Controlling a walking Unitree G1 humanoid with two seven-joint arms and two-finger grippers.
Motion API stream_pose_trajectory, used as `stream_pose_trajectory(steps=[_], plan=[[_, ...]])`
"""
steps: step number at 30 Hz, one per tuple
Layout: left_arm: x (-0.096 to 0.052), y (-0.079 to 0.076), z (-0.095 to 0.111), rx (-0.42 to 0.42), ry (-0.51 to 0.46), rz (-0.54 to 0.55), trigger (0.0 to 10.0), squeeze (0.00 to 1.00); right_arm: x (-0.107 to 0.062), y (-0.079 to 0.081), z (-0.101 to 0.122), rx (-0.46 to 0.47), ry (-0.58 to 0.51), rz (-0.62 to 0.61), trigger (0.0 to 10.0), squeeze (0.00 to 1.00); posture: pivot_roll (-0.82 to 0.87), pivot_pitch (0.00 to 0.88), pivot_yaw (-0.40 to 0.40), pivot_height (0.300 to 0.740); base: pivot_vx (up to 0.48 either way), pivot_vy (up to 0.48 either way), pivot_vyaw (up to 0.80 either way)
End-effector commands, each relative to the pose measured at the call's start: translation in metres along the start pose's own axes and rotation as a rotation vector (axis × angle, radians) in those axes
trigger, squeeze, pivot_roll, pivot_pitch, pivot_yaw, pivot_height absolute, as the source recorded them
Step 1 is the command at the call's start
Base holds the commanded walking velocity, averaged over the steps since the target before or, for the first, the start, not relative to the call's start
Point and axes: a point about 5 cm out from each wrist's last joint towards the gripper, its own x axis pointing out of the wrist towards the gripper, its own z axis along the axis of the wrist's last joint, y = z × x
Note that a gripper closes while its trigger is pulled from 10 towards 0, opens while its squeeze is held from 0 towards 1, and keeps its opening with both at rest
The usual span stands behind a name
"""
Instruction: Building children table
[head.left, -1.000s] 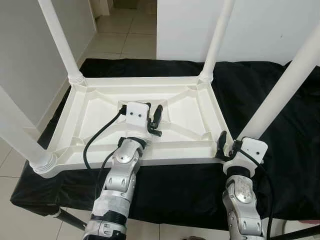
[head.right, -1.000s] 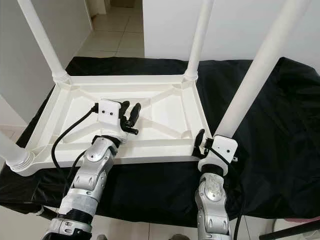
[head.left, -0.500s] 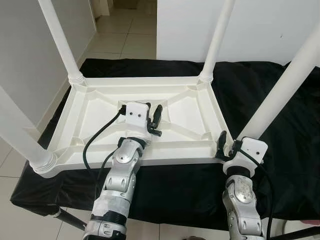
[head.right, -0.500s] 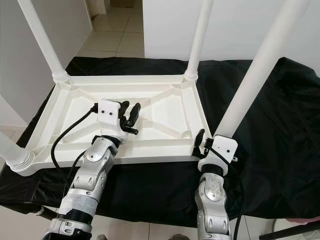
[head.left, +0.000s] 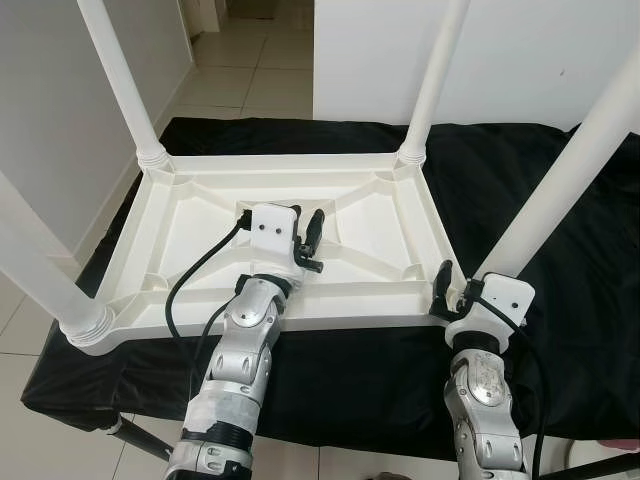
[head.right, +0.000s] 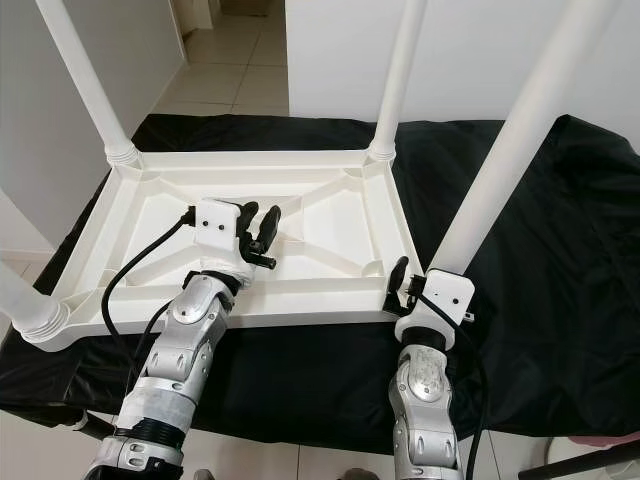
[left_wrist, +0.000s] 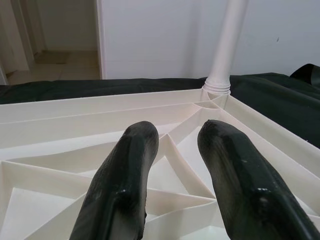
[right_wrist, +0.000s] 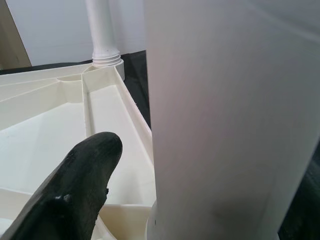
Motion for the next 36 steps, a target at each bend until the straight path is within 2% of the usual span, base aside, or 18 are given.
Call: stream_pose_trajectory(steps=[1, 10, 13, 14, 15, 17, 18, 19, 20, 23, 25, 27, 30, 33, 34, 36], plan=[[-0.001, 0.002, -0.001, -0.004, 0.001, 0.038, 10.0, 0.00, -0.002, 0.013, -0.002, 0.032, 0.007, 0.035, 10.0, 0.00, -0.11, 0.000, 0.030, 0.740, 0.000, 0.000, 0.00], [0.000, 0.002, 0.000, 0.008, 0.000, 0.032, 10.0, 0.00, -0.001, 0.012, -0.002, 0.023, 0.011, 0.032, 10.0, 0.00, -0.11, 0.002, 0.026, 0.740, 0.000, 0.000, 0.00], [-0.001, -0.001, 0.002, 0.009, -0.002, -0.004, 10.0, 0.00, -0.002, 0.010, 0.000, 0.019, 0.003, 0.062, 10.0, 0.00, -0.11, 0.007, 0.018, 0.740, 0.000, 0.000, 0.00], [-0.003, -0.009, 0.003, 0.033, -0.008, -0.085, 10.0, 0.00, -0.003, 0.008, 0.001, 0.016, 0.001, 0.085, 10.0, 0.00, -0.11, 0.007, 0.016, 0.740, 0.000, 0.000, 0.00], [-0.003, -0.009, 0.003, 0.033, -0.008, -0.085, 10.0, 0.00, -0.003, 0.008, 0.001, 0.016, 0.001, 0.085, 10.0, 0.00, -0.11, 0.007, 0.016, 0.740, 0.000, 0.000, 0.00], [-0.012, -0.026, 0.003, 0.080, -0.007, -0.276, 10.0, 0.00, -0.004, 0.001, 0.005, 0.000, -0.009, 0.179, 10.0, 0.00, -0.11, 0.005, 0.013, 0.740, 0.000, 0.000, 0.00], [-0.012, -0.026, 0.003, 0.080, -0.007, -0.276, 10.0, 0.00, -0.004, 0.001, 0.005, 0.000, -0.009, 0.179, 10.0, 0.00, -0.11, 0.005, 0.013, 0.740, 0.000, 0.000, 0.00], [-0.015, -0.032, 0.004, 0.093, -0.004, -0.348, 10.0, 0.00, -0.003, -0.004, 0.006, -0.015, -0.011, 0.210, 10.0, 0.00, -0.11, 0.007, 0.012, 0.740, 0.000, 0.000, 0.00], [-0.015, -0.032, 0.004, 0.093, -0.004, -0.348, 10.0, 0.00, -0.003, -0.004, 0.006, -0.015, -0.011, 0.210, 10.0, 0.00, -0.11, 0.007, 0.012, 0.740, 0.000, 0.000, 0.00], [-0.018, -0.035, -0.002, 0.097, 0.047, -0.460, 10.0, 0.00, 0.004, -0.020, 0.004, -0.038, 0.007, 0.273, 10.0, 0.00, -0.12, 0.010, 0.013, 0.740, 0.000, 0.000, 0.00], [-0.018, -0.035, -0.002, 0.097, 0.047, -0.460, 10.0, 0.00, 0.004, -0.020, 0.004, -0.038, 0.007, 0.273, 10.0, 0.00, -0.12, 0.010, 0.013, 0.740, 0.000, 0.000, 0.00], [-0.020, -0.036, -0.003, 0.077, 0.065, -0.500, 10.0, 0.00, 0.007, -0.025, 0.005, -0.034, 0.010, 0.304, 10.0, 0.00, -0.12, 0.010, 0.013, 0.740, 0.000, 0.000, 0.00], [-0.022, -0.048, 0.004, 0.031, 0.092, -0.653, 10.0, 0.00, 0.015, -0.027, 0.009, -0.021, 0.028, 0.535, 10.0, 0.00, -0.13, 0.003, 0.020, 0.740, 0.000, 0.000, 0.00], [-0.024, -0.051, 0.006, 0.009, 0.114, -0.684, 10.0, 0.00, 0.016, -0.027, 0.010, -0.021, 0.038, 0.591, 10.0, 0.00, -0.13, 0.003, 0.020, 0.740, 0.000, 0.000, 0.00], [-0.027, -0.054, 0.007, -0.042, 0.147, -0.732, 10.0, 0.00, 0.018, -0.029, 0.010, -0.023, 0.053, 0.645, 10.0, 0.00, -0.12, 0.000, 0.022, 0.740, 0.000, 0.000, 0.00], [-0.029, -0.056, 0.007, -0.064, 0.156, -0.755, 10.0, 0.00, 0.020, -0.030, 0.010, -0.031, 0.064, 0.674, 10.0, 0.00, -0.12, 0.000, 0.022, 0.740, 0.000, 0.000, 0.00]])
